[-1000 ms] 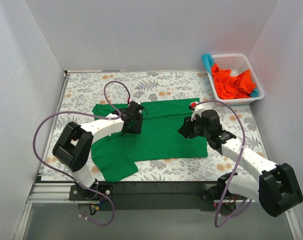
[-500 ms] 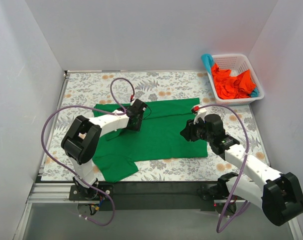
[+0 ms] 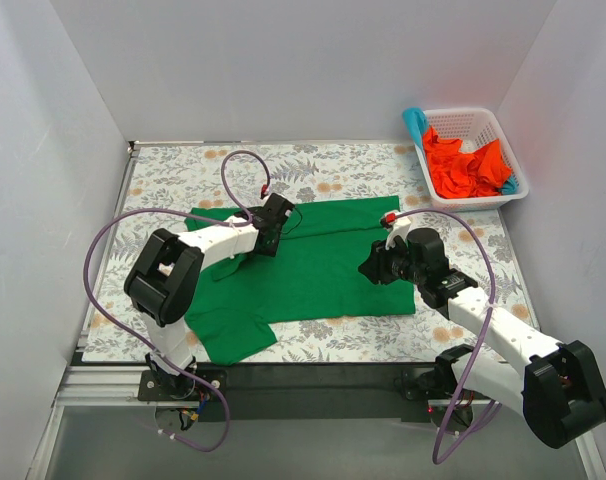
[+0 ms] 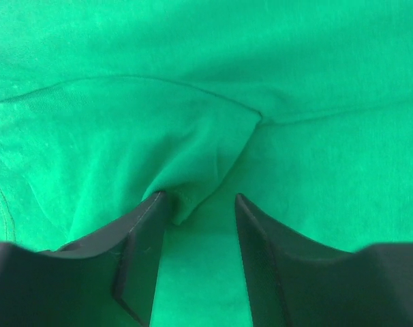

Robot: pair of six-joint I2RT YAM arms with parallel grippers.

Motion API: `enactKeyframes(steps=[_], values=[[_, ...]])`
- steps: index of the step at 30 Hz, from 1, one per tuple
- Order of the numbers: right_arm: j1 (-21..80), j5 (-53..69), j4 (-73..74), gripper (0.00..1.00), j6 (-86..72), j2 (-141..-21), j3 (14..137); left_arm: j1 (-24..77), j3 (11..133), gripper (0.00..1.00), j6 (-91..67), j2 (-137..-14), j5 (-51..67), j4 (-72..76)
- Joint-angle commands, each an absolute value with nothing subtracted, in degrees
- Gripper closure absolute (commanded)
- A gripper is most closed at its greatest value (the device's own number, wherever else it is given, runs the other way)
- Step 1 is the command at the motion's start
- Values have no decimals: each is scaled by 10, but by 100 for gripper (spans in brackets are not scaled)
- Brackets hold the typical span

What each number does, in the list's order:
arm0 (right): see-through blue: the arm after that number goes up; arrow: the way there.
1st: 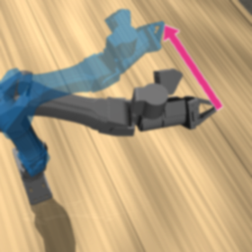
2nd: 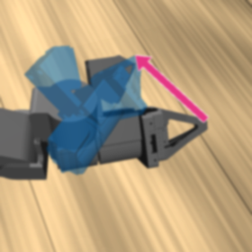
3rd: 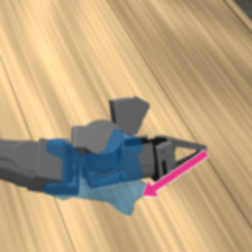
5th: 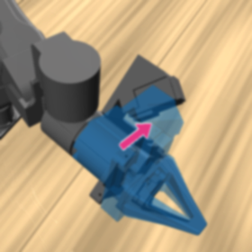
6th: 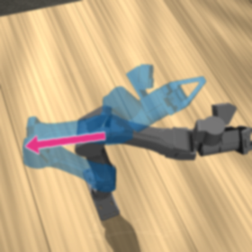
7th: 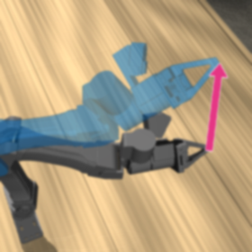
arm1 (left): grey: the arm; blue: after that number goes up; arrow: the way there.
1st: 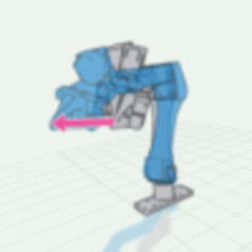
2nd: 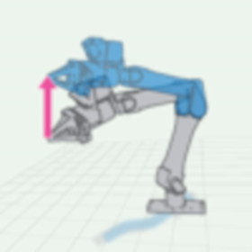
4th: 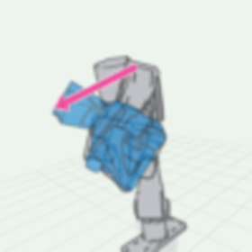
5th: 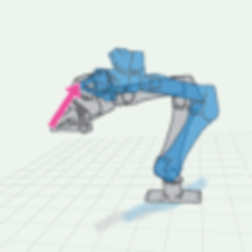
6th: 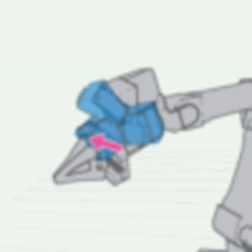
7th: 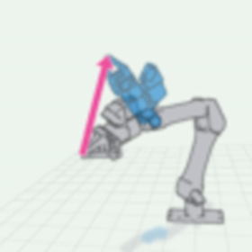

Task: Fold and stack the t-shirts
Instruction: Fold the tshirt

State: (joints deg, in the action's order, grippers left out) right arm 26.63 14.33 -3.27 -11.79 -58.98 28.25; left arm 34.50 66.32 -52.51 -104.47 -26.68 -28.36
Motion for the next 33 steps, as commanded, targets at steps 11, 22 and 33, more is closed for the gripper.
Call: enactKeyframes(steps=[11, 22, 33], values=[[265, 150, -58, 62, -118, -589, 273, 333, 670, 69, -522, -1043, -286, -289], [265, 150, -59, 62, -120, -596, 272, 330, 658, 79, -533, -1049, -270, -290], [265, 150, -61, 62, -120, -597, 271, 330, 647, 83, -546, -1053, -257, -293]])
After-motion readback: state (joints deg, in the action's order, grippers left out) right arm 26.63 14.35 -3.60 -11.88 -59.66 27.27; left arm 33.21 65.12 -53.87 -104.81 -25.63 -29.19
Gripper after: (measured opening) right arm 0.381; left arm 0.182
